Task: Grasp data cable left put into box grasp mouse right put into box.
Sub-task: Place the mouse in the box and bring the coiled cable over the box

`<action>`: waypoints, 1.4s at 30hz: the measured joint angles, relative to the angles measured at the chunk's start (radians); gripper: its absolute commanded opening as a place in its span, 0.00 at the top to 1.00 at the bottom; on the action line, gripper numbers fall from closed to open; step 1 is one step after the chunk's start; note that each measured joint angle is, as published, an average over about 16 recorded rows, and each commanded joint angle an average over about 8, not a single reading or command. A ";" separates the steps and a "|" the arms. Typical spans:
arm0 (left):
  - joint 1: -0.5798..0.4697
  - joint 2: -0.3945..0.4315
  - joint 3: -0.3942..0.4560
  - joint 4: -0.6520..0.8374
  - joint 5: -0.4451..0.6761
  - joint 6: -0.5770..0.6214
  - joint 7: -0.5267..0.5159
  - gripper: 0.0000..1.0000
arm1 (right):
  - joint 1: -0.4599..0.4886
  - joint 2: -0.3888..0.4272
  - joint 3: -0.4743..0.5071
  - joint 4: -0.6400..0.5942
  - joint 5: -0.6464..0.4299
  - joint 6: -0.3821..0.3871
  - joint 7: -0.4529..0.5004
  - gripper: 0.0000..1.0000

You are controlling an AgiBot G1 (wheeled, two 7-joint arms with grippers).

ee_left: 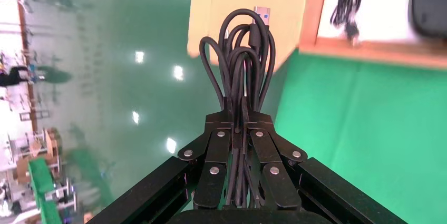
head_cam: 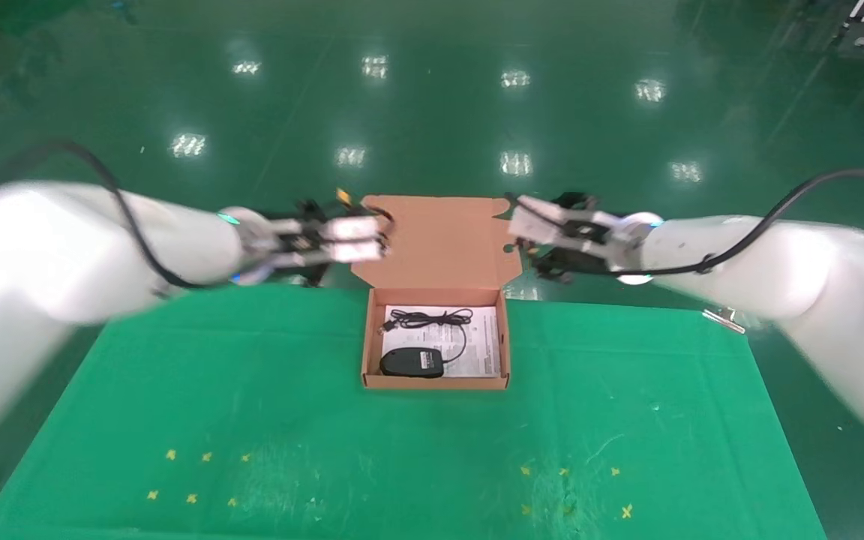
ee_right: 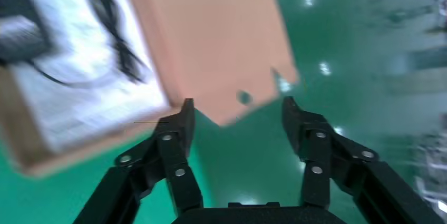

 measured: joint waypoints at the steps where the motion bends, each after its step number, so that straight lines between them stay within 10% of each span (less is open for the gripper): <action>1: 0.014 0.019 0.005 0.017 0.002 -0.026 0.004 1.00 | 0.010 0.011 -0.005 0.001 -0.012 0.000 0.006 0.00; 14: 0.118 0.180 0.146 0.186 -0.080 -0.299 0.029 1.00 | 0.079 0.161 -0.058 0.120 -0.134 -0.059 0.151 0.00; 22: 0.123 0.189 0.231 0.178 -0.155 -0.361 0.001 0.00 | 0.099 0.218 -0.082 0.196 -0.181 -0.107 0.218 0.00; 42: 0.049 0.169 0.243 0.201 -0.073 -0.448 0.015 0.00 | 0.124 0.183 -0.073 0.176 -0.191 -0.075 0.205 0.00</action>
